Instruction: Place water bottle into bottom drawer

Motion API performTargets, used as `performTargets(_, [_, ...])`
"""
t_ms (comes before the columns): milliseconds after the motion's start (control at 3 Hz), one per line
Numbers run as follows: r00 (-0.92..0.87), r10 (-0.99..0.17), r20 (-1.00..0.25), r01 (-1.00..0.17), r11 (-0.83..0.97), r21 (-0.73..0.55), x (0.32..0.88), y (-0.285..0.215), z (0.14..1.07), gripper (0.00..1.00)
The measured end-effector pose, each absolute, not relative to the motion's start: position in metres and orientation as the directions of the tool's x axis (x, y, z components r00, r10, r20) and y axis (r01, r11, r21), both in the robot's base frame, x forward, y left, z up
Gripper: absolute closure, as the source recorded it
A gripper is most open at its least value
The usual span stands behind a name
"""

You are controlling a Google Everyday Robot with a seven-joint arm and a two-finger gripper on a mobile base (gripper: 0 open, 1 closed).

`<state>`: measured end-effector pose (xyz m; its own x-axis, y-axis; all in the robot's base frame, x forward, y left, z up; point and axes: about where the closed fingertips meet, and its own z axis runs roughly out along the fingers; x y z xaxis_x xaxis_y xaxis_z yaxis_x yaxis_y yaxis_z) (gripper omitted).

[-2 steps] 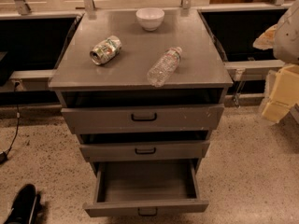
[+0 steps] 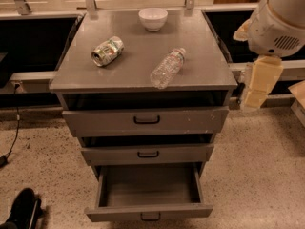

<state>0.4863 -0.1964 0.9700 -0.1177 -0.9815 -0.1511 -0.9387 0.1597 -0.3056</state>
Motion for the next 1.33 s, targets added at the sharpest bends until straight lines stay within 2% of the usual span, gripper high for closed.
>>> performTargets(333, [0.088,-0.996,-0.024,-0.901,-0.07,-0.428,0.527,-0.162,0.968,0.0])
performTargets(667, [0.236,-0.972,0.022,-0.802,-0.207,-0.561,0.571,-0.163,0.975,0.0])
performTargets(1000, [0.288,-0.955,0.065,-0.758,-0.269,-0.594,0.576,-0.168,0.982,0.0])
performTargets(1333, [0.403,-0.91,0.097,-0.755,-0.391,-0.526,0.587,-0.145,0.967,0.0])
